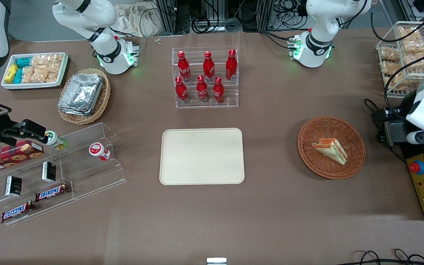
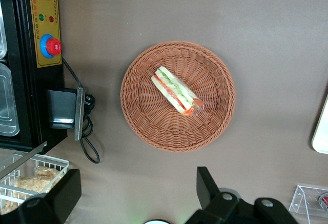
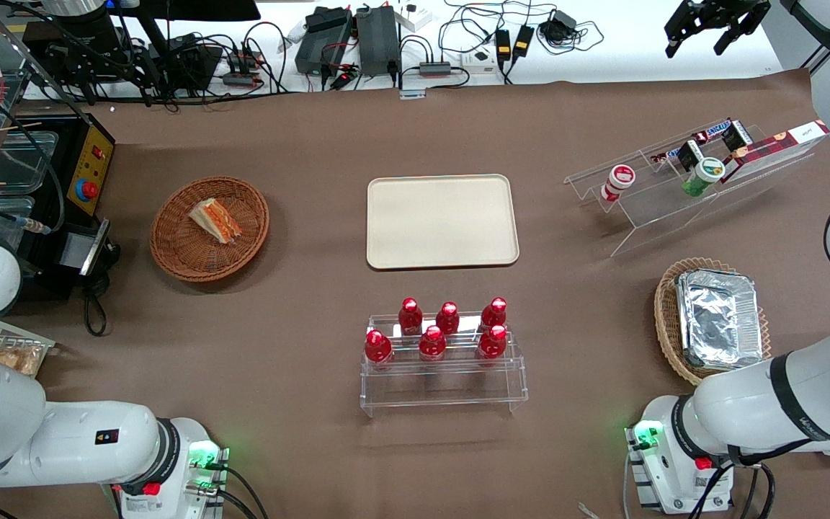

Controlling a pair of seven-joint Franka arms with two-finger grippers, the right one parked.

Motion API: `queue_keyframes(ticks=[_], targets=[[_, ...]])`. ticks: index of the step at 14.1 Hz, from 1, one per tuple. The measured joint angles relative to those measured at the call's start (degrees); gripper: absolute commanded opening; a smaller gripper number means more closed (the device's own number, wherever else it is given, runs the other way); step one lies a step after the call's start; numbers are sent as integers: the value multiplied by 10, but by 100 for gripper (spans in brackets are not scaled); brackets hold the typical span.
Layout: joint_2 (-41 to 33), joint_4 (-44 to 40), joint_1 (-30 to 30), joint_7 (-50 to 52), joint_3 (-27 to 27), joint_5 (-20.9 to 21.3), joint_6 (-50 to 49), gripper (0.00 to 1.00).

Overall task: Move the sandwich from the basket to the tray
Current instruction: 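Move the left gripper toward the wicker basket holding the sandwich, then lower the open left gripper over the wrapped sandwich in the basket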

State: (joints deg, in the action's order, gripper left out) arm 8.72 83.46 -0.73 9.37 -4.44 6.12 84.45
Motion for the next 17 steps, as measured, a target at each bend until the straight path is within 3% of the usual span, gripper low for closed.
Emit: queue_keyframes(ticks=[9, 15, 17], targets=[[1, 15, 0, -3, 4, -21, 20, 100], [-17, 155, -2, 3, 10, -43, 152, 100], [-36, 218, -4, 53, 17, -61, 213, 100]])
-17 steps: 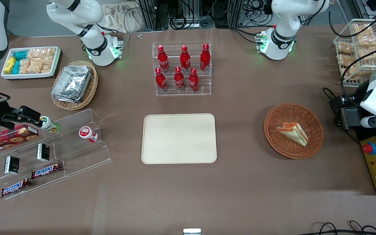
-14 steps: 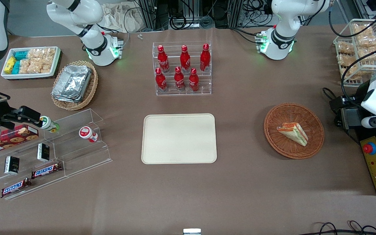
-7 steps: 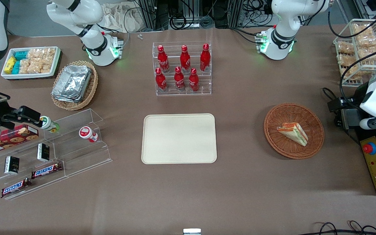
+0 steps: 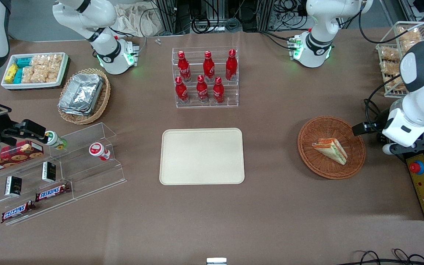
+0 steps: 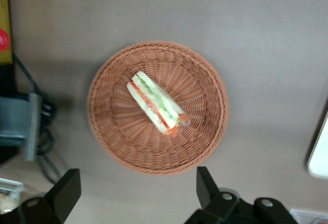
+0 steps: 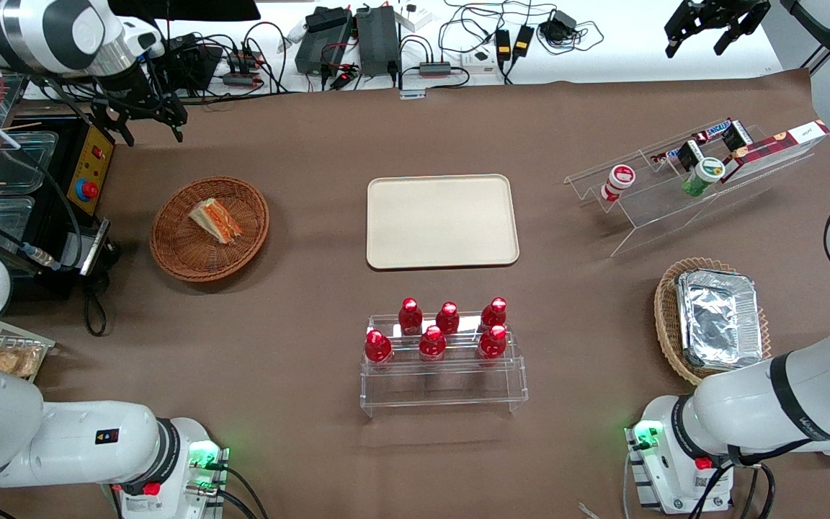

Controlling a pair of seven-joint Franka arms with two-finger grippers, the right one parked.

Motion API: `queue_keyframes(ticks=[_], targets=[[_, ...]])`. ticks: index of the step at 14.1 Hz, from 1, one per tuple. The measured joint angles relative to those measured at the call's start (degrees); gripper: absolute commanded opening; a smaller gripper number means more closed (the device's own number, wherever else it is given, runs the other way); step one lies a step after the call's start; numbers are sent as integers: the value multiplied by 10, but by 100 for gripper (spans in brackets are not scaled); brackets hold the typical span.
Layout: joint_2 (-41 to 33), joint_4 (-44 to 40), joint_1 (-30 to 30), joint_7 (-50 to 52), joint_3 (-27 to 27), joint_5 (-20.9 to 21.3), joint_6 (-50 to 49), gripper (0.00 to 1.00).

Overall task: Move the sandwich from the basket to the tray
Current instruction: 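Lower the open left gripper over the wrapped sandwich in the basket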

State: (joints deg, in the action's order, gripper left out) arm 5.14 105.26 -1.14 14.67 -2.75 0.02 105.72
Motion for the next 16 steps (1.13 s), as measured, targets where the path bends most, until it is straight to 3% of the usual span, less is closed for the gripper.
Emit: queue_keyframes(ticks=[8, 12, 16], targets=[[-18, 199, 5, 211, -5, -10, 237, 100], [36, 210, 8, 335, -6, -28, 307, 100], [63, 213, 8, 364, -6, -34, 339, 100]])
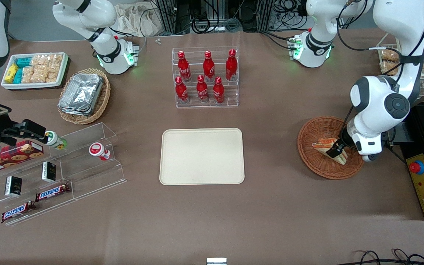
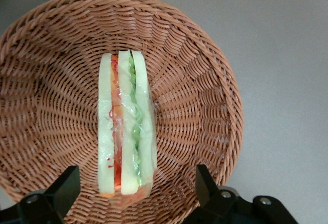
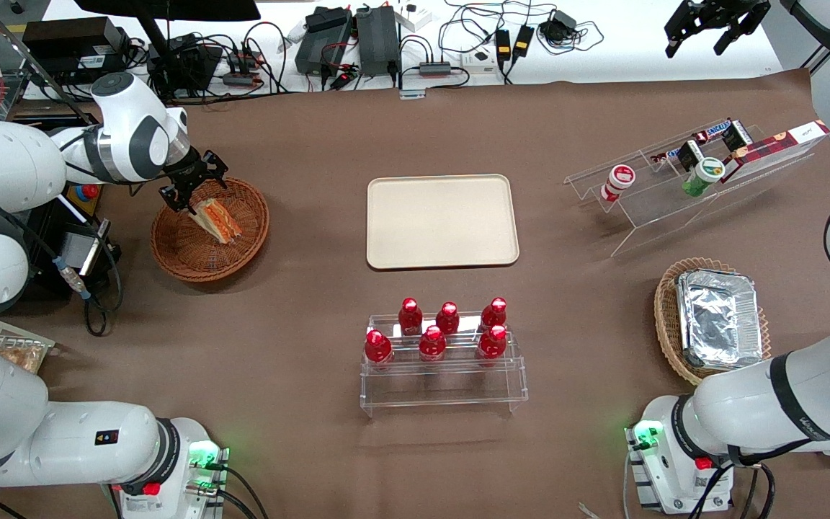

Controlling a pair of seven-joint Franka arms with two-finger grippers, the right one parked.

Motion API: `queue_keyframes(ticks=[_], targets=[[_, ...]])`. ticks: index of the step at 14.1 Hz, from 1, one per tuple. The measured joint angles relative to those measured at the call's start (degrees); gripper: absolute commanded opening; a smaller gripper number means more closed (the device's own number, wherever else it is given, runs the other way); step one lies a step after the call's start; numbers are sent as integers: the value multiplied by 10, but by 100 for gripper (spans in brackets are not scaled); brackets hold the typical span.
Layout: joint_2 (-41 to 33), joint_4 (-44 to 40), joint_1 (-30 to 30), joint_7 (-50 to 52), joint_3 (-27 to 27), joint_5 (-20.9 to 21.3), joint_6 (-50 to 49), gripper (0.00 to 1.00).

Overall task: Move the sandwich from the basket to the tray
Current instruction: 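Lower the open left gripper over the wrapped sandwich in the basket, then close the left gripper on the sandwich and lift it from the basket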

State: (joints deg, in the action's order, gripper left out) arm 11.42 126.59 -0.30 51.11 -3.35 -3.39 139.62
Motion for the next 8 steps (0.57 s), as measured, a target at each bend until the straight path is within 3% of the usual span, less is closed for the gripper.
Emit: queue_keyframes(ticks=[4, 5, 8], targets=[[4, 30, 0, 14, 1, -2, 38, 98], [4, 33, 0, 20, 2, -2, 39, 88], [4, 35, 0, 26, 3, -2, 40, 42]])
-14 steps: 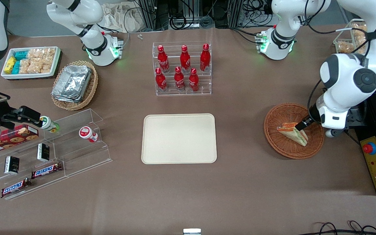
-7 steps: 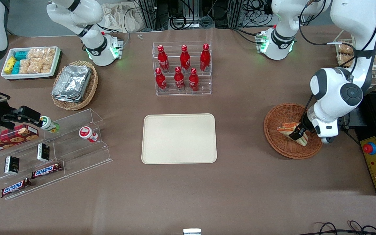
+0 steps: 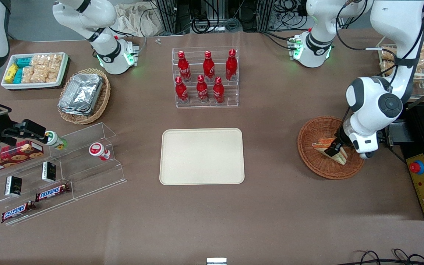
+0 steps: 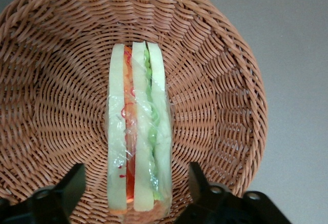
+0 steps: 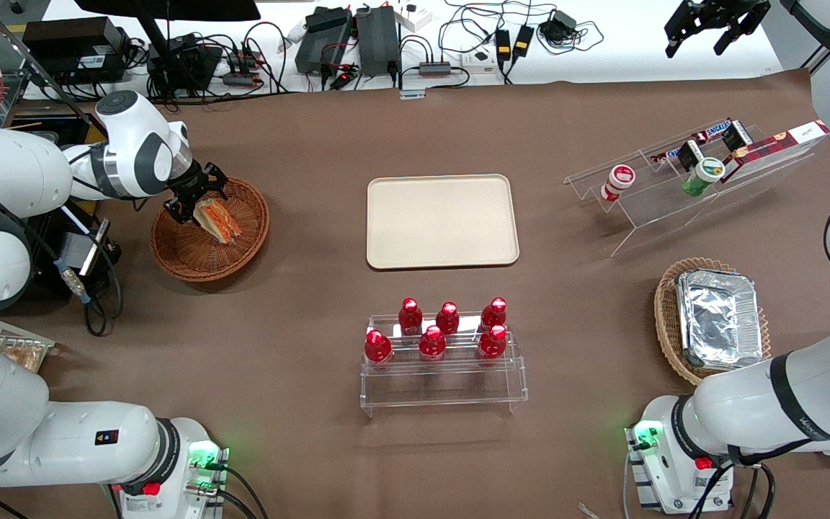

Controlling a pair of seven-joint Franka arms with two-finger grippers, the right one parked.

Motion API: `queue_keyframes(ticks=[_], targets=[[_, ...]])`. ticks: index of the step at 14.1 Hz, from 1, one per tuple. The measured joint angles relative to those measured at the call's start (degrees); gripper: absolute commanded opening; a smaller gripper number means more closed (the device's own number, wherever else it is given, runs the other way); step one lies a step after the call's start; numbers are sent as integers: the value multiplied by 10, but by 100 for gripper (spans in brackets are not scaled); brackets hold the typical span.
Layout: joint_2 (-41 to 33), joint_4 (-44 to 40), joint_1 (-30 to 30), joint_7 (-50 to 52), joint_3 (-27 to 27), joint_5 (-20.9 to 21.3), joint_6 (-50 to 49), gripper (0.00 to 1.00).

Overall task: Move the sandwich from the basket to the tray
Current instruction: 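Close the left gripper on the sandwich and lift it from the basket, then carry the sandwich with the left gripper over to the cream tray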

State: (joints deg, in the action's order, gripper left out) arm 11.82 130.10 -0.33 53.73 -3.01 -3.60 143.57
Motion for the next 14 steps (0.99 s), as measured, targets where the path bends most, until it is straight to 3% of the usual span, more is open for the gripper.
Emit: queue_keyframes(ticks=[2, 4, 7, 14], targets=[[0, 0, 0, 1, 0, 0, 1, 18], [-2, -3, 0, 7, 1, 0, 2, 7], [-15, -32, -1, 19, 1, 0, -52, 5], [-57, -254, 0, 21, 0, 1, -373, 5]])
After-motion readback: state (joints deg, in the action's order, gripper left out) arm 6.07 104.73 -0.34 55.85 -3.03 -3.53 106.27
